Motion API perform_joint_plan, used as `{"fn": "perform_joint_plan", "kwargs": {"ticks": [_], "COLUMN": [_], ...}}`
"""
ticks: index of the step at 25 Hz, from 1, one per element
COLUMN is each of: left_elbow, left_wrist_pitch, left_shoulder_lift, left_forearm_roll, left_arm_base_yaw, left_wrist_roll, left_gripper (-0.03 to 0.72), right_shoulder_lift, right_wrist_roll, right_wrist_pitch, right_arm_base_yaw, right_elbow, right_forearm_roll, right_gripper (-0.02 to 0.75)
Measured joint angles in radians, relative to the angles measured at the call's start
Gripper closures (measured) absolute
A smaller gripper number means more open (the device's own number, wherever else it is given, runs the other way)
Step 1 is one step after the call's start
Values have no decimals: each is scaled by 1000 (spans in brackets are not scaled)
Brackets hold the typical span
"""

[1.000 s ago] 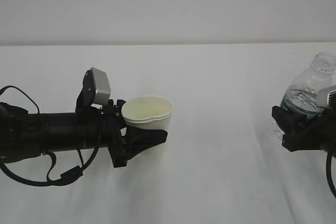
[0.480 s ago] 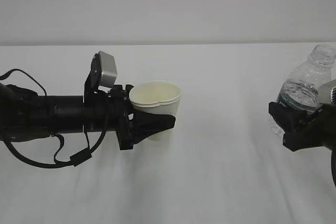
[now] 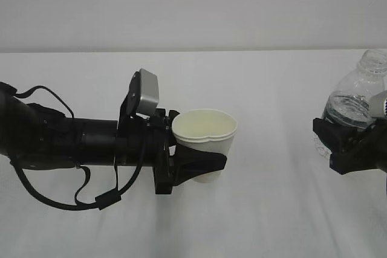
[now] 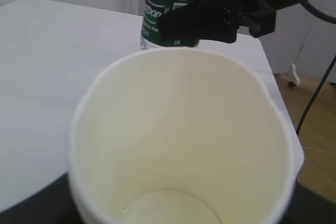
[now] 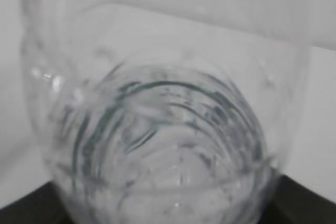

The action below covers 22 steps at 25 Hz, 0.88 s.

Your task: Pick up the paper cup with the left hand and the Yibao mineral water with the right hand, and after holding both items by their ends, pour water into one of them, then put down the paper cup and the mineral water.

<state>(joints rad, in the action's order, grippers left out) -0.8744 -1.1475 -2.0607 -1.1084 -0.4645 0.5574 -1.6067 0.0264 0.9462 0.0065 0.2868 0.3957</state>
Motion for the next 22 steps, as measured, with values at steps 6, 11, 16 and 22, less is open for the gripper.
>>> {"fn": "perform_joint_plan", "kwargs": {"ticks": [6,11,16,22], "left_elbow": [0,0,-16,-35], "left_wrist_pitch": [0,0,0,0], "left_shoulder_lift": [0,0,0,7], "left_forearm_roll": [-2,-2,-2,-2], "left_arm_base_yaw": [-18,-20,-20,-40], "left_wrist_roll": [0,0,2,6], "left_gripper": [228,230,236,237], "right_shoulder_lift": [51,119,194,262], "right_wrist_roll": [24,49,58,87], "right_wrist_pitch": [-40,-168,-264,-382], "right_arm_base_yaw": [0,0,0,0], "right_elbow": [0,31,57,72], "right_forearm_roll": [0,2,5,9], "right_gripper": [275,275,275,275]}}
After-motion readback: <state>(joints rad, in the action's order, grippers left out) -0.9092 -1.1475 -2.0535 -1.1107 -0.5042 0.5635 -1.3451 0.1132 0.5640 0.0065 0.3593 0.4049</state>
